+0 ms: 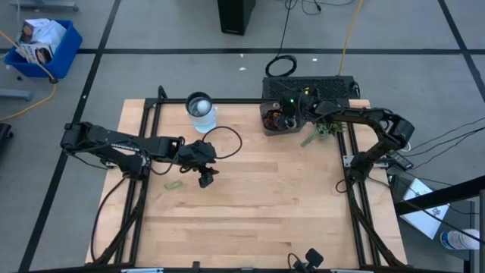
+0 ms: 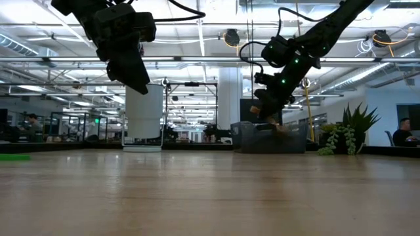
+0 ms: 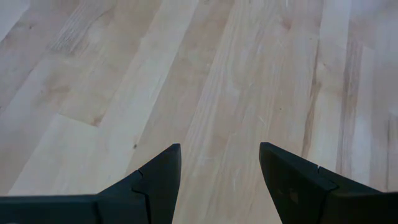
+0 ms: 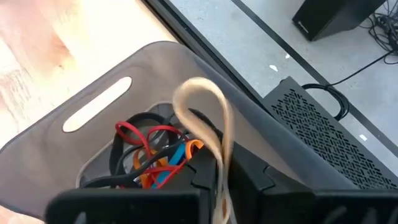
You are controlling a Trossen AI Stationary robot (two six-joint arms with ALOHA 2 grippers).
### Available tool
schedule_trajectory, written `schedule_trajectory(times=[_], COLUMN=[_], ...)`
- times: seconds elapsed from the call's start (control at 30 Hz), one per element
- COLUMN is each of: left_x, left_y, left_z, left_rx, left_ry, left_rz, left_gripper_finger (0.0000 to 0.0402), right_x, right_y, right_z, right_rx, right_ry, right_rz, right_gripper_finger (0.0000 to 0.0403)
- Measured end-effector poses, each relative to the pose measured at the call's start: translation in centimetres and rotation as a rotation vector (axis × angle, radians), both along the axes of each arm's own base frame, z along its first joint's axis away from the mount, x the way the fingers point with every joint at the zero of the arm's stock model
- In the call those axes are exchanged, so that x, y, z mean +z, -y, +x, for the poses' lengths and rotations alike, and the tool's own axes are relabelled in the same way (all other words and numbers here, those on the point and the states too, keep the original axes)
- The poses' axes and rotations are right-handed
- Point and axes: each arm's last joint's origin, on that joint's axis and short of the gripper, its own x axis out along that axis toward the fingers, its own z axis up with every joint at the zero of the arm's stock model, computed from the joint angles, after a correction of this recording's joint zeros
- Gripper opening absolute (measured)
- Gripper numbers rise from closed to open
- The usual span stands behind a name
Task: Pick and place rubber bands into bin
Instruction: Put the brown rubber band into the black bin, then put the green rubber band into the black bin
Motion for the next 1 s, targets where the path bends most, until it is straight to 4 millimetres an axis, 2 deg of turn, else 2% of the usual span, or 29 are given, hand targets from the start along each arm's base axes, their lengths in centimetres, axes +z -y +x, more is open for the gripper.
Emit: schedule_trajectory(times=[0.33,0.5,0.77,1.0], left_x=[0.0,0.3,0.6,0.5], left_y=[0.0,0.1,0.3,0.7], left_z=[0.0,0.4,0.7,0.5], left_rx=[0.008,0.027,0.064,0.016], left_ry=[0.001,0.050,0.101,0.081], left_rz=[-0.007,-0.031,-0.073,-0.084], left_gripper_finger=[0.0225,0.0225,0.0225,0.0225], right_x=[-0.1,0.4,3.3,7.4], right_y=[0.0,-0.1,-1.2,-4.7], right_z=[0.0,-0.2,-0.8,-1.0], right_rx=[-0.012,-0.070,-0.076,0.158], right_ry=[0.002,0.058,0.171,0.392], right_rz=[0.015,0.045,0.011,0.091], right_gripper_finger=[0.0115,0.0143,0.0153,0.0153])
